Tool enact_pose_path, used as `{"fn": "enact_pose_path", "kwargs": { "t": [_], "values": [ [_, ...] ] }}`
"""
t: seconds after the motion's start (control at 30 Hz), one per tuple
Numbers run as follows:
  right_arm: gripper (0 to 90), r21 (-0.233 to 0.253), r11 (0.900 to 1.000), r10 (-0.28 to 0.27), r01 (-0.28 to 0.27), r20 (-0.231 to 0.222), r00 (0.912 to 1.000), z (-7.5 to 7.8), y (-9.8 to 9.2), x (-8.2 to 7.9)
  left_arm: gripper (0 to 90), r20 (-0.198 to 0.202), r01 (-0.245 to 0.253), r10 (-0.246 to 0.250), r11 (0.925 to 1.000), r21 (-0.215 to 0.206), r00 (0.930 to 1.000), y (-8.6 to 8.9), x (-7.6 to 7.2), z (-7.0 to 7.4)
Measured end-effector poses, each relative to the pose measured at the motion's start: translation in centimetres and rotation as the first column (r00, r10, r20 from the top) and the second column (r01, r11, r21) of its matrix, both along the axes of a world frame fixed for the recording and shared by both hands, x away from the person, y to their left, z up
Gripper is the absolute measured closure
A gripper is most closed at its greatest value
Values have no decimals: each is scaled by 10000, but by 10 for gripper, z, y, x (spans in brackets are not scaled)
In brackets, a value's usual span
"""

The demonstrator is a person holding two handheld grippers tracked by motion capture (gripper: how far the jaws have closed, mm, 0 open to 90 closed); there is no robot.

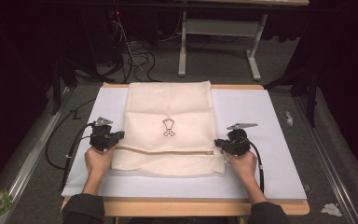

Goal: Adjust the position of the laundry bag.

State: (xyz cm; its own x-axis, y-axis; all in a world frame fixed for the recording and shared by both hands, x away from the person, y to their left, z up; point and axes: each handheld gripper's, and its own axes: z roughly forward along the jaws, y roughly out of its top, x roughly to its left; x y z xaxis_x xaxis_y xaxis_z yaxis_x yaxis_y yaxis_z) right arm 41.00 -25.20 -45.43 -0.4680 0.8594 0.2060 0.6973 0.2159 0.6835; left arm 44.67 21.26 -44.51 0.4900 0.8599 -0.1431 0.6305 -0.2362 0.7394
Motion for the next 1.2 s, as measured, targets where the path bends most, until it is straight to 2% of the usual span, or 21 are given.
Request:
{"fn": "enact_pose_path", "kwargs": {
  "t": [0.13, 0.5, 0.67, 0.73, 0.83, 1.0, 1.2],
  "values": [
    [885, -16, 10000, -89, 89, 32, 10000, 1, -6, -1, 885, 40, 35, -34, 9994, -340, 10000, -3, 1, 2],
    [884, 1, 9994, -334, 334, 111, 9994, 4, -20, -5, 884, 55, 269, -266, 9967, -765, 9996, -13, -1, 0],
    [884, 31, 9988, -482, 482, 150, 9987, 4, -29, -7, 884, 115, 441, -435, 9969, -648, 9990, -21, 0, 0],
    [884, 66, 9984, -554, 553, 177, 9983, 4, -34, -9, 884, 167, 549, -543, 9978, -360, 9984, -28, 0, 0],
    [884, 107, 9976, -684, 682, 182, 9975, 3, -39, -11, 884, 115, 580, -574, 9969, -532, 9983, -32, 0, -2],
    [884, 138, 9970, -764, 761, 222, 9968, 3, -46, -13, 884, 109, 649, -644, 9966, -512, 9979, -38, 0, -2],
    [883, -40, 9966, -822, 824, 328, 9961, 5, -54, -17, 884, 179, 828, -823, 9960, -337, 9964, -49, 1, -1]
  ]
}}
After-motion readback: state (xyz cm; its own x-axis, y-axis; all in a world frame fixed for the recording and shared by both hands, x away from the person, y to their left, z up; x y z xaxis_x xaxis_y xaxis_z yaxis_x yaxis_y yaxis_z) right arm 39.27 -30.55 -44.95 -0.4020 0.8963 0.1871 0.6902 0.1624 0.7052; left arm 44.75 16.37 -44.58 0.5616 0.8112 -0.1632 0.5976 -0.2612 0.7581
